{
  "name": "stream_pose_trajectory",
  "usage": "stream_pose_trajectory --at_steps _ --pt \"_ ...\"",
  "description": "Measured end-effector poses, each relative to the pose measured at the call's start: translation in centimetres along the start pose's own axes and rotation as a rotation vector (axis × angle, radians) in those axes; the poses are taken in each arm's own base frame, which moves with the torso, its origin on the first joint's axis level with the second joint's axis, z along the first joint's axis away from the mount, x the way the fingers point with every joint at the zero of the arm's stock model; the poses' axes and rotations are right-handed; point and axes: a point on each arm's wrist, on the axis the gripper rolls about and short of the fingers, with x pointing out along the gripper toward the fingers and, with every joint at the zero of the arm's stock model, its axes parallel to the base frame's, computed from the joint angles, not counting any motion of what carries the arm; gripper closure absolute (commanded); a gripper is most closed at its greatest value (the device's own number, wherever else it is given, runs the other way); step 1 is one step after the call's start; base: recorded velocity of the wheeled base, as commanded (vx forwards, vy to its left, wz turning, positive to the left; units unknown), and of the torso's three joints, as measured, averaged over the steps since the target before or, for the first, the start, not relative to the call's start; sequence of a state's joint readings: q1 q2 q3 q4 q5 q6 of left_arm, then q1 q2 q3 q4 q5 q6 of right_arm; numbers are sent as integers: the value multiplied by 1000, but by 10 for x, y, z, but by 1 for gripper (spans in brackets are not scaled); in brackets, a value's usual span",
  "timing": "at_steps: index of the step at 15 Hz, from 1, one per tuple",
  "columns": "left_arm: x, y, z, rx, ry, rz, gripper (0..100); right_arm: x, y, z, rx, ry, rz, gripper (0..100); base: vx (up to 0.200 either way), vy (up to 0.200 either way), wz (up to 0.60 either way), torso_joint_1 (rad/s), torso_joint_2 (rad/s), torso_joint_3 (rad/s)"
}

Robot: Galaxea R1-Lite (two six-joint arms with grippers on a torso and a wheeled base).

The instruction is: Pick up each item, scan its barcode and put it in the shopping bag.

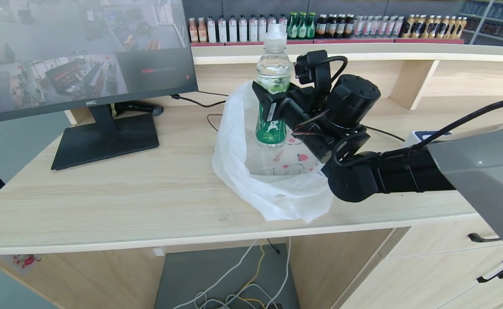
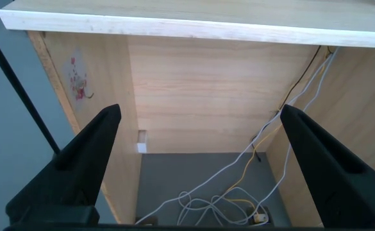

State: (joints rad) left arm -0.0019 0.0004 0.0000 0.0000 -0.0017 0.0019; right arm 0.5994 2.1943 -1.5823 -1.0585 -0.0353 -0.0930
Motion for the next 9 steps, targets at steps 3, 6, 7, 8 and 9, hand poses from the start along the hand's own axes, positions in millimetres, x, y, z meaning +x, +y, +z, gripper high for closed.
stream_pose_trajectory --at_steps 3,6,7,8,9 --pt "0 0 0 0 0 0 0 6 -3 -7 10 -10 -7 100 0 0 0 0 0 0" --pt "0 0 0 1 0 1 0 6 -3 -15 11 7 -8 100 0 0 0 0 0 0" --pt "0 0 0 1 0 1 0 6 -2 -17 11 10 -6 100 0 0 0 0 0 0" --pt "0 0 0 1 0 1 0 6 -2 -18 12 13 -6 100 0 0 0 0 0 0" --pt "0 0 0 1 0 1 0 6 -3 -20 16 16 -8 100 0 0 0 0 0 0"
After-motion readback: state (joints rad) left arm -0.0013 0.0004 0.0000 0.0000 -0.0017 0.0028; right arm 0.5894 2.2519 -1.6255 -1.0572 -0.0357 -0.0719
